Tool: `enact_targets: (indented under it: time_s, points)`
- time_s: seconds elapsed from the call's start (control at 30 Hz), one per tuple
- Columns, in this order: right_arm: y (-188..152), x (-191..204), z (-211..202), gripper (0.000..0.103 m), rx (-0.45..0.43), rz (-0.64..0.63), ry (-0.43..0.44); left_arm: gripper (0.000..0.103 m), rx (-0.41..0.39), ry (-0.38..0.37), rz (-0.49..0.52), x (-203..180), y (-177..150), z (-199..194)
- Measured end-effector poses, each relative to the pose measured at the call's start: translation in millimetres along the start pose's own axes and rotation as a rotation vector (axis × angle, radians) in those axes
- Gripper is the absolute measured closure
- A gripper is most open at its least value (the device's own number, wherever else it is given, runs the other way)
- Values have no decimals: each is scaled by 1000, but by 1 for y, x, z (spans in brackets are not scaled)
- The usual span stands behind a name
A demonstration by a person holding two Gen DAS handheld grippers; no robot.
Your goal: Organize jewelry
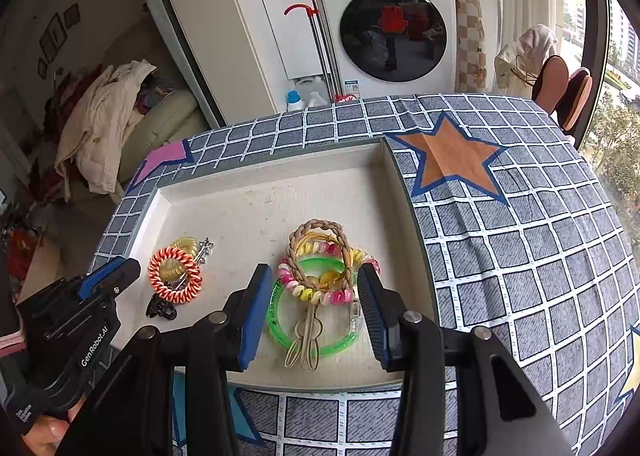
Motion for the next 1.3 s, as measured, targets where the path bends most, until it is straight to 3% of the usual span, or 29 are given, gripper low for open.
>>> enact_targets:
  time_s: [0.03,0.07,0.4,0.5,0.67,0.73,0.77,1.3]
  points:
    - [0,0,0,55,2,0,-4,5,-3,5,-10,2,0,-1]
    - [-1,-1,1,55,5,-1,-6,0,-27,14,-24,5,1,-6]
    - [-5,-2,7,55,42,-21,-31,0,-47,19,-1,5,3,-15]
    - [-8,0,7,42,51,-28,-24,0,-45,21,21,2,1,-15]
    - [-7,4,1,36,34,-43,-20,0,-41,4,23,0,-2,-16]
    - [-5,6,-4,29,15,-40,-17,0,-39,1,19,1,-3,-18]
    - [-3,6,-6,19,2,-38,-18,0,-38,-1,19,1,-3,-18]
    - [1,4,-51,12,-233,-56,-29,0,-112,54,-35,11,-19,-49]
Point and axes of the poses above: each gripper's, at about its wrist camera, not at the fingertips, and z roughly the way its jaws point, x to its left, y to its top, the point moved 9 cm from there along z, roughly the way its jaws point, and after that the axes turned 10 degrees about z, right-handed, at the moved point
